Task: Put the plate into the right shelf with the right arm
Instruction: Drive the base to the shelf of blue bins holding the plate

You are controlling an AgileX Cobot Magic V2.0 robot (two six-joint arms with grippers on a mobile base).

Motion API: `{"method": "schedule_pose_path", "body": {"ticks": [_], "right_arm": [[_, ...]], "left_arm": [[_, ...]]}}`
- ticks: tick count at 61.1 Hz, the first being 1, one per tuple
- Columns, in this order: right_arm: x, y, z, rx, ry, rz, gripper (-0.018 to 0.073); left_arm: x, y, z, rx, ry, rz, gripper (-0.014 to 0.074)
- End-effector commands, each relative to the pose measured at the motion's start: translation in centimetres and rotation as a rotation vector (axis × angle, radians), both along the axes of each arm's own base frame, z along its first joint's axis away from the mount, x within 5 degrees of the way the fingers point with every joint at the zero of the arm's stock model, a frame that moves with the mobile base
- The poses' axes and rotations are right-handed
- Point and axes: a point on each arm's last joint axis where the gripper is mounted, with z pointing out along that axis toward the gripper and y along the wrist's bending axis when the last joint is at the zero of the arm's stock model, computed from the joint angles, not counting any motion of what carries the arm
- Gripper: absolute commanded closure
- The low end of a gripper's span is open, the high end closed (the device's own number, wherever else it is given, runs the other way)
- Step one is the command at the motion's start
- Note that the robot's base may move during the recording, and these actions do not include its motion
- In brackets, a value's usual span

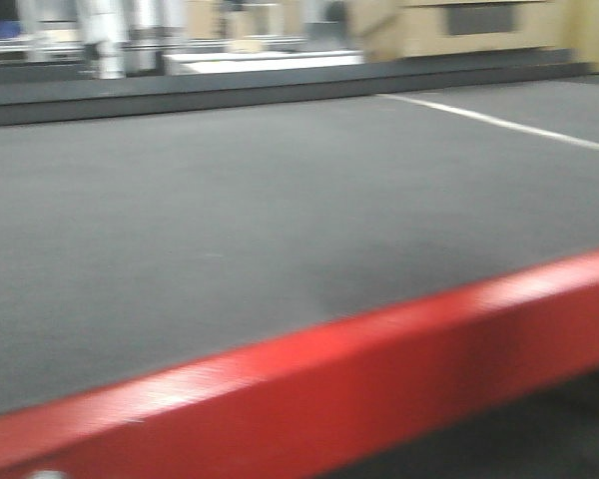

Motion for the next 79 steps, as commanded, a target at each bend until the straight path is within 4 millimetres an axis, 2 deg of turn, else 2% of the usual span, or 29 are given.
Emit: {"method": "schedule_pose_path", "body": {"ticks": [1, 79], "right_arm": [[-0.21, 0.04, 1.50, 0.002, -0.102, 0.007, 0.0510], [-0.21, 0.04, 1.50, 0.002, -0.102, 0.007, 0.0510]], "left_arm": [[-0.15, 0.01, 0.64, -0.008, -0.095, 0.001, 0.0643], [-0.15, 0.00, 0.64, -0.009, -0.095, -0.001, 0.0643]]}}
